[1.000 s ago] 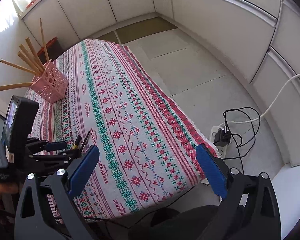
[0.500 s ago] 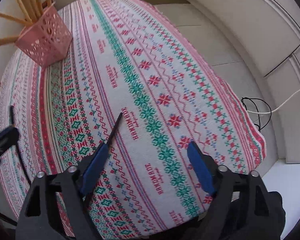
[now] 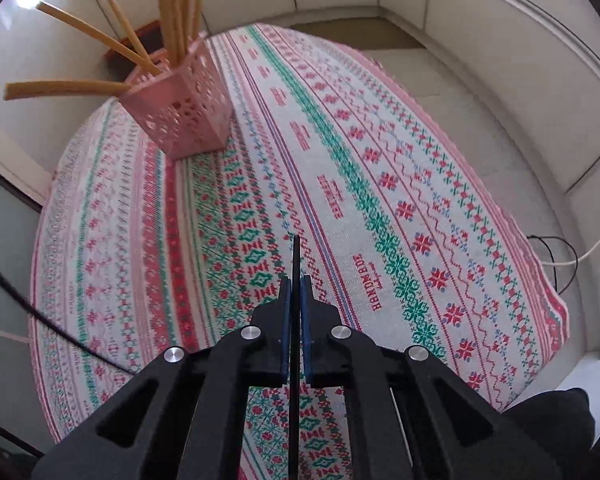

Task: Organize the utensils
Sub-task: 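Lower both black brushes into the pink mesh holder and open both tools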

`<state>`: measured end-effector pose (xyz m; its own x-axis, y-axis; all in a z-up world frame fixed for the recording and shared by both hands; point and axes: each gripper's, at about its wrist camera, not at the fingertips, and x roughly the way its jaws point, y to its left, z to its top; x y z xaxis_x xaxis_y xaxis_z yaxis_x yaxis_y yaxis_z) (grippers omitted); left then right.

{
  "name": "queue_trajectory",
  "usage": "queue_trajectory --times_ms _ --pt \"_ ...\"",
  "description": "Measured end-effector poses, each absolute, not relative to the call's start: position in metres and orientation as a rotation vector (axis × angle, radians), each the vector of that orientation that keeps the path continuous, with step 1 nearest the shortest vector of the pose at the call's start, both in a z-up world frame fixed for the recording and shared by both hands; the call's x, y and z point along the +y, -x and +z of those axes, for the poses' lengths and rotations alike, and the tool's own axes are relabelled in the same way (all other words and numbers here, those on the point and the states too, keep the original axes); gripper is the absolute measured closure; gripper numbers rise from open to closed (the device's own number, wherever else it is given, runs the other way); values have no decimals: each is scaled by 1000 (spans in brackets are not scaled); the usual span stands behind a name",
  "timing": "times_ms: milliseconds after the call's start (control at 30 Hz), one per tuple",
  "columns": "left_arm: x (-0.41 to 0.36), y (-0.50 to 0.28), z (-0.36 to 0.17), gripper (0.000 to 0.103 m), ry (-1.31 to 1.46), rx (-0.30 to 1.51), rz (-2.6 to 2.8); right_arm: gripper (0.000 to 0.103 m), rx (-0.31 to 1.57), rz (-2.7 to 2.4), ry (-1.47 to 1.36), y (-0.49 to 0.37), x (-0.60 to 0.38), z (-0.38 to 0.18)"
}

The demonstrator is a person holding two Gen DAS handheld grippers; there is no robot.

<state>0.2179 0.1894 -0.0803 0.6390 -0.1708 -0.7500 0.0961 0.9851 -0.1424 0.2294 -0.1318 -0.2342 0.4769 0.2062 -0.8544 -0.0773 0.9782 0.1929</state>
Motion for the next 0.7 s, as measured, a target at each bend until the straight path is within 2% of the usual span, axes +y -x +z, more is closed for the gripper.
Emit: queue_trajectory --times_ms 333,700 --pt "173 -214 -39 97 104 796 -174 98 875 337 -118 -194 -154 -124" --pt "164 -258 45 97 72 640 -139 98 754 459 -166 -218 -149 -12"
